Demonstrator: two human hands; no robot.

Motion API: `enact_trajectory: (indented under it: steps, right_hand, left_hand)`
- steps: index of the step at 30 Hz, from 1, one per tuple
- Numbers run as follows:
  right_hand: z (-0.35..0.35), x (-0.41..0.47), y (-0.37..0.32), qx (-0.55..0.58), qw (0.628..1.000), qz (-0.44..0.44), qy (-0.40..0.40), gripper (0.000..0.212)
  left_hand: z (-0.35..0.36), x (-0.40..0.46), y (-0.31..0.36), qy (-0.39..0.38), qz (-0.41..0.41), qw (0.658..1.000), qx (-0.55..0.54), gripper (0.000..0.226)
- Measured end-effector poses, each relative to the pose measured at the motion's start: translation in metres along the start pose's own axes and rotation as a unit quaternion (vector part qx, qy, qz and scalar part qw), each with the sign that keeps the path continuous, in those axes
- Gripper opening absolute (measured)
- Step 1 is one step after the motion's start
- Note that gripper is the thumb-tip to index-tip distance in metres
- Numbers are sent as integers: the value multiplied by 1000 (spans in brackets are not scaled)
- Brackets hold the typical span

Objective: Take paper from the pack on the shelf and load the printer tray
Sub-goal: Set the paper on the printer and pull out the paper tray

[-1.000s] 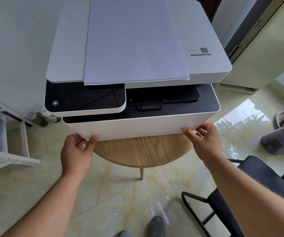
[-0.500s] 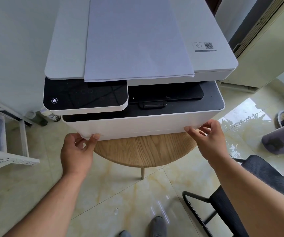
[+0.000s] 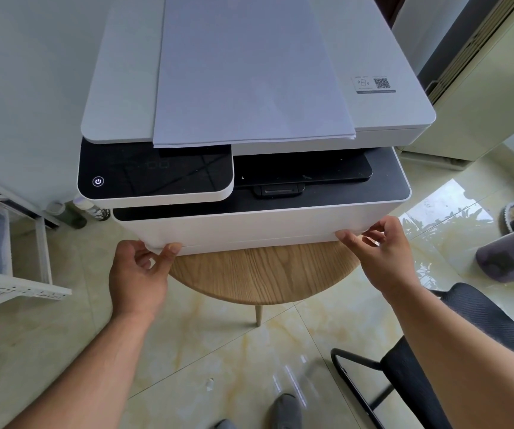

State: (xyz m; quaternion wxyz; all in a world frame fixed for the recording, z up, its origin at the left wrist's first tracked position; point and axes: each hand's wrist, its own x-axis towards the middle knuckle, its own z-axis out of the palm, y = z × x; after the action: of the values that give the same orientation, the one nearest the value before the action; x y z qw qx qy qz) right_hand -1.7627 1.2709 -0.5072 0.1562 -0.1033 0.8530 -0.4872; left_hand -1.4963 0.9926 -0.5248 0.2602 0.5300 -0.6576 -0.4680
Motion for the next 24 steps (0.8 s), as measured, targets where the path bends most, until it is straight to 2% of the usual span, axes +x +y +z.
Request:
enact_trajectory:
  steps: [5,21,24]
  right_hand:
    - [-1,3,4,-9,1000,-6,-6,58]
    - [-3,10,9,-29,999,-24,-2,60]
    - [-2,9,9,-38,999,-28,5,54]
  left_hand:
    - [3,1,-2,6,3,1000,-1,48]
    - [0,2,1,11,39,999,19,48]
    - [1,2,-1,17,49,998,30,50]
